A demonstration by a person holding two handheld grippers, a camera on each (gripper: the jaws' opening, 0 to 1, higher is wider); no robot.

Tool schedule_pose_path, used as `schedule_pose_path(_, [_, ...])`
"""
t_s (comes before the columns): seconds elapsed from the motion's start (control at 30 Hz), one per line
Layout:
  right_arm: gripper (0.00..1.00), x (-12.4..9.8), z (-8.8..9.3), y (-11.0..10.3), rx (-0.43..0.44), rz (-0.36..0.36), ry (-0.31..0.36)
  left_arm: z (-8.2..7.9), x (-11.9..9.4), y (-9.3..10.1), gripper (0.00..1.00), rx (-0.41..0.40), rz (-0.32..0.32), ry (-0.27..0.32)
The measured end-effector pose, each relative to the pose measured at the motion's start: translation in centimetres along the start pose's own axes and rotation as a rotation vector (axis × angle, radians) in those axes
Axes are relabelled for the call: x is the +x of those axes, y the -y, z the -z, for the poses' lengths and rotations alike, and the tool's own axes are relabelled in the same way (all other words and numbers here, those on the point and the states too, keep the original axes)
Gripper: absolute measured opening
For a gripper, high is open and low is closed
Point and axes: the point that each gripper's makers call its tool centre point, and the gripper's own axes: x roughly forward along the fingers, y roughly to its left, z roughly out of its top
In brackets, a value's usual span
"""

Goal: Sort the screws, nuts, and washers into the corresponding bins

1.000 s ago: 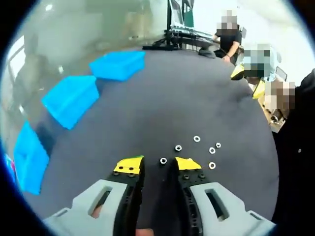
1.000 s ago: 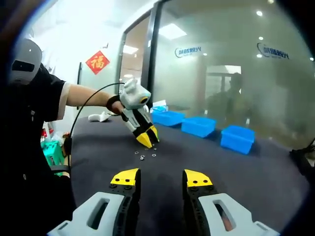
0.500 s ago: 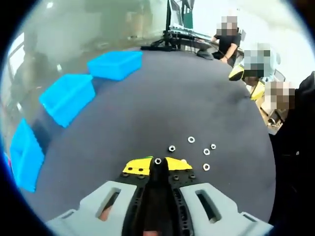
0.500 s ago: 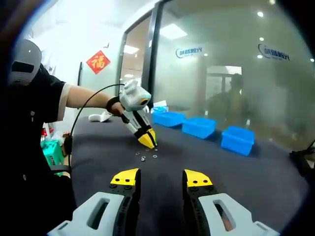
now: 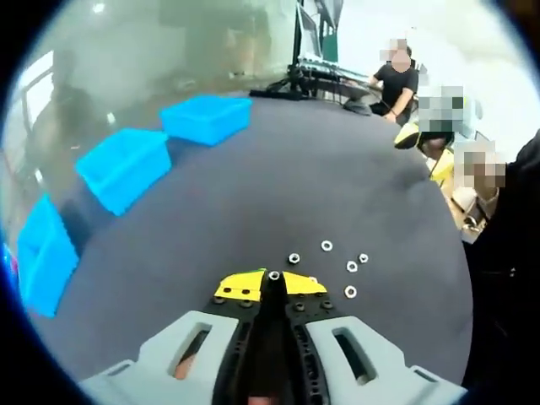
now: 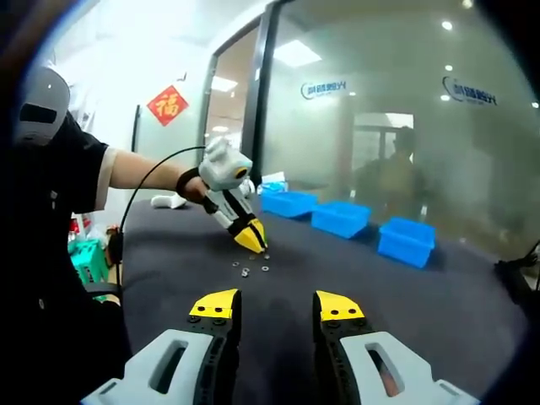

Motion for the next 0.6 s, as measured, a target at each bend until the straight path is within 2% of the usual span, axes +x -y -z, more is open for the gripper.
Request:
schedule_pose_path(0.23, [0.31, -0.1, -0.5, -0.2, -0.008, 0.003, 0.002, -1.0, -1.8, 0.4, 0.04, -0.028, -0.024, 0.086])
schedule_pose_path(0.47, [0.31, -0.3, -1.6, 0.4, -0.01, 0.032, 0.034, -3.0, -5.6, 0.7, 0.04, -0.046, -0.115, 0.262])
schedule_pose_path(0.6, [0.31, -0.4, -2.1, 0.5, -0.008, 0.044, 0.047, -3.7, -7.7, 1.4, 0.04, -0.042, -0.16, 0.342])
